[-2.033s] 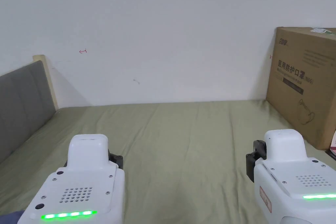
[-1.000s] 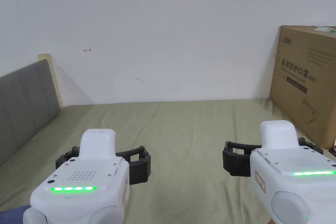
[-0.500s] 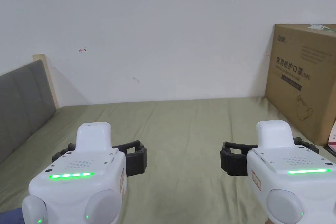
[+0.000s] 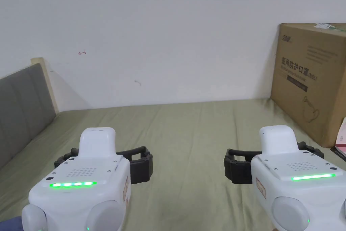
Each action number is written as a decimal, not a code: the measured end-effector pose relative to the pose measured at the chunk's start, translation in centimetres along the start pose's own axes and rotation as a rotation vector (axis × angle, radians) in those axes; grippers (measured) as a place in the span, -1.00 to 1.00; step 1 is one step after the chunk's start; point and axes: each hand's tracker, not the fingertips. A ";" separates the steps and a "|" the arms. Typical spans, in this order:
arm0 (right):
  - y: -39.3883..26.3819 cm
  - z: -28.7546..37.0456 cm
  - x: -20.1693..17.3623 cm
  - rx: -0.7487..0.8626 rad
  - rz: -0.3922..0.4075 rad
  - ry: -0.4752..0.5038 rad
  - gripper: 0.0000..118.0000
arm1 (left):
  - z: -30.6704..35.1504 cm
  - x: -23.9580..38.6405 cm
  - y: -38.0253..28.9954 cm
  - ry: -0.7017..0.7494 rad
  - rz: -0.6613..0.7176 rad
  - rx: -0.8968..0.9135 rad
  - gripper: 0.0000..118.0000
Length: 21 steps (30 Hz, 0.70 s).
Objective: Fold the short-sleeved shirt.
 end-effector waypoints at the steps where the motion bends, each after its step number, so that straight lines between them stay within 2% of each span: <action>1: 0.0 0.0 0.1 0.000 -0.003 -0.001 1.00 | 0.0 0.0 0.0 -0.001 0.005 0.001 0.90; 8: -0.4 0.2 0.2 -0.007 -0.006 0.000 1.00 | 0.4 -0.4 -0.5 0.045 0.043 0.052 0.90; 16: -0.6 0.1 0.1 -0.016 -0.011 0.003 1.00 | 0.2 -1.0 -1.0 0.034 0.012 0.059 0.90; 21: -0.7 0.1 -0.1 -0.019 -0.003 0.006 1.00 | 0.4 -1.1 -1.1 0.020 0.044 0.073 0.92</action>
